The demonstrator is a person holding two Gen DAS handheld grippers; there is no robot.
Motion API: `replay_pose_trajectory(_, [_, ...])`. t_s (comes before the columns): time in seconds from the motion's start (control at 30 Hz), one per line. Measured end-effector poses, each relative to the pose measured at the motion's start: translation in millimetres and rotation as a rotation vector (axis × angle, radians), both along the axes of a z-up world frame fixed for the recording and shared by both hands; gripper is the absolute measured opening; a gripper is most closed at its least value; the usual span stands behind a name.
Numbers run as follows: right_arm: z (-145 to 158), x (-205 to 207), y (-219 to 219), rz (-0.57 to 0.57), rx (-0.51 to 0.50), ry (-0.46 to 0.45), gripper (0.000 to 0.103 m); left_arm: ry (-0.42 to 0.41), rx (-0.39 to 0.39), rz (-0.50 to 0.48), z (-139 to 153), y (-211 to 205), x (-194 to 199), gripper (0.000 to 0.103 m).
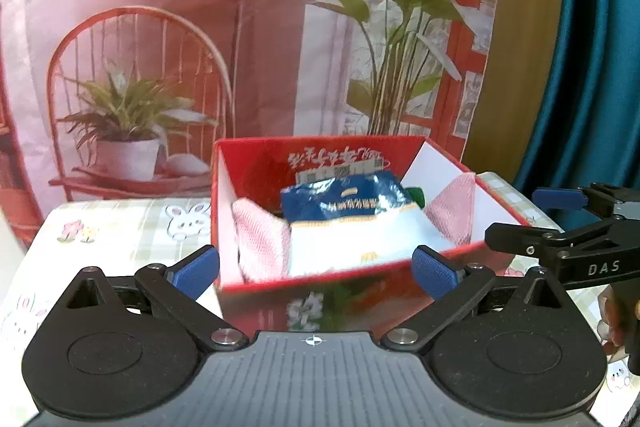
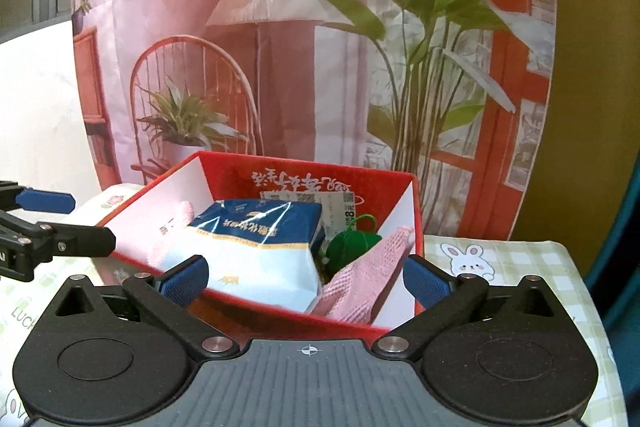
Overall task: Organize soft objects
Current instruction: 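Move both tools back to the black eye mask beside the box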
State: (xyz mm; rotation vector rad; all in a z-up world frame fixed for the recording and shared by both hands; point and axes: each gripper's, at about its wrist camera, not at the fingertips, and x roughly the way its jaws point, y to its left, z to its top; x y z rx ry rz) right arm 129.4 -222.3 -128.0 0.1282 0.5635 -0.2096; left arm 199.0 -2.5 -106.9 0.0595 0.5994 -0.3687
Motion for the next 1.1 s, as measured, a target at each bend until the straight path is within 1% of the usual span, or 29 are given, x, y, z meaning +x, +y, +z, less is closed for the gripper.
replay_pose_trajectory(0.1, [-3.7,-10.1,6.3,-0.002,0.015,-0.011,0.103,0.008,-0.006,0.015,-4.8,6.5,-10.8,0.103])
replay_pose_trajectory(0.3, [-15.0,-25.7,20.7,0.005,-0.008,-0.005,0.103,0.03,-0.016,0.033,-15.6,15.3,-31.2,0.103])
replay_pose_trajectory(0.6, [-31.6,-47.4,34.8,0.007,0.001,-0.001,0.103,0.077,-0.004,0.04,-33.9,21.2,-54.3,0.103])
replay_pose_trajectory(0.87, [-58.1,-67.2,40.8,-0.009,0.034,0.056,0.103,0.127,-0.007,0.054,-49.0,29.2,-69.7,0.103])
replay_pose_trajectory(1.0, [-67.2,-69.9,42.0,-0.012,0.051,0.084,0.103,0.15,-0.014,0.051,-55.5,29.4,-70.8,0.103])
replay_pose_trajectory(1.1, [-70.5,-67.8,41.8,-0.01,0.044,0.099,0.102,0.152,-0.027,0.038,-56.6,27.0,-69.0,0.101])
